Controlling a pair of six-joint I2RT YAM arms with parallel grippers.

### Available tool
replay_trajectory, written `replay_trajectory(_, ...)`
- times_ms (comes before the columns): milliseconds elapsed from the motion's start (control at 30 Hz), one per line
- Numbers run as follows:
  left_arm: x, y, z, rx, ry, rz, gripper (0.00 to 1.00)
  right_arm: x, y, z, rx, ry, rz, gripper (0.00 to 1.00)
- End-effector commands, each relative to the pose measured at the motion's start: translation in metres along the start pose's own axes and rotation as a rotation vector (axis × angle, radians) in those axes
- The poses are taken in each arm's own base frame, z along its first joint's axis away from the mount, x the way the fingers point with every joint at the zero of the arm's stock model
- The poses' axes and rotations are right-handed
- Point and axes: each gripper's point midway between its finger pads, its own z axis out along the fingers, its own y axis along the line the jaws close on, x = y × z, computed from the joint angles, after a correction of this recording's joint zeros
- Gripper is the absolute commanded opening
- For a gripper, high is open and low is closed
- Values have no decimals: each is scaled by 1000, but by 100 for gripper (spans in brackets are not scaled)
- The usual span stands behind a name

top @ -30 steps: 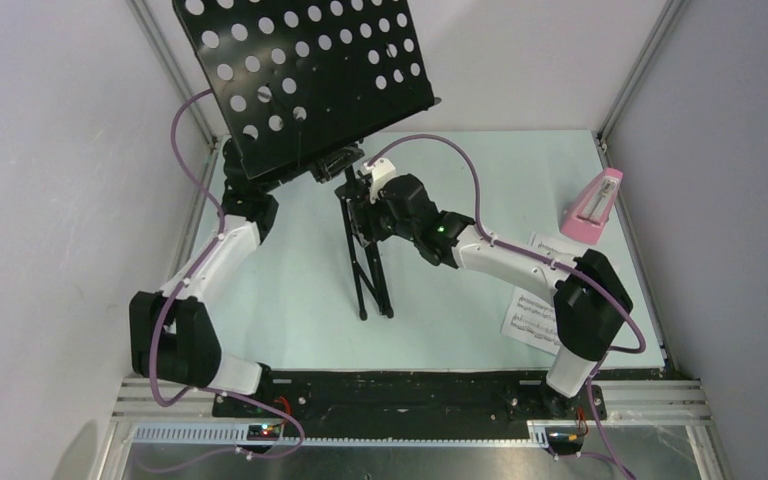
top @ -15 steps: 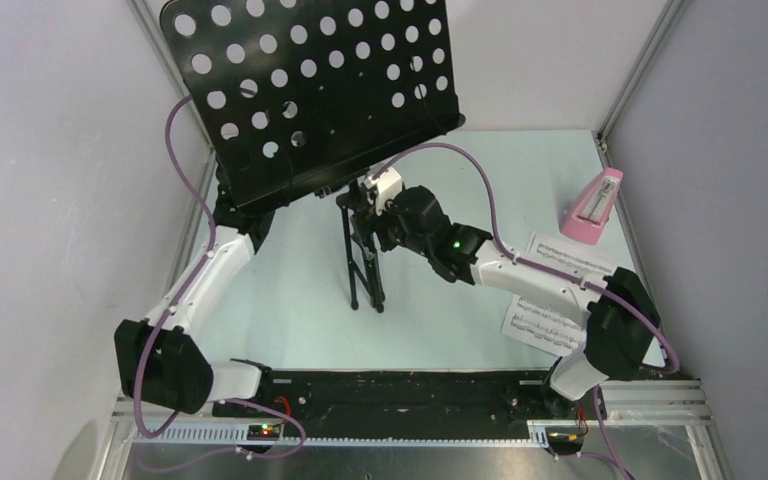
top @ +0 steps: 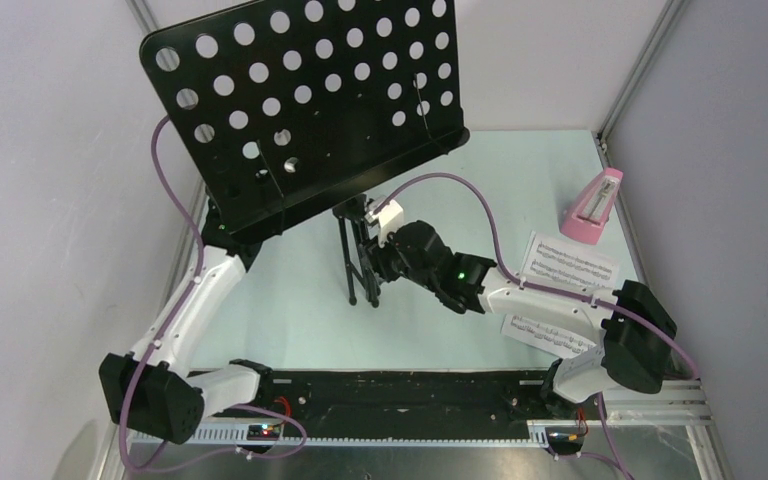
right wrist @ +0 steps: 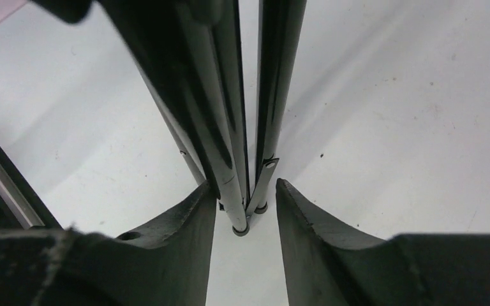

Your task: Set up the instrument practice props

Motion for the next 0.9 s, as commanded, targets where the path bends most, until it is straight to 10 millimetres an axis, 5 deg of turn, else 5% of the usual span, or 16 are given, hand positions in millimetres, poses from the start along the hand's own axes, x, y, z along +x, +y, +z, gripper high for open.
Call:
replay_trajectory(0,-42,-1,-9,-57,-97,273,0,-24,-2,4,45,-101,12,43)
replay_trajectory(267,-36,-4,-13,-69,-63,288,0,-29,9,11,15,-134,3,46)
replay_trajectory(667,-28,-7,-10,-64,-19,275,0,-24,14,25,28,-136,-7,39)
replay_trajectory(867,-21,-5,-10,-66,10,272,0,-20,13,26,43,-117,-16,9)
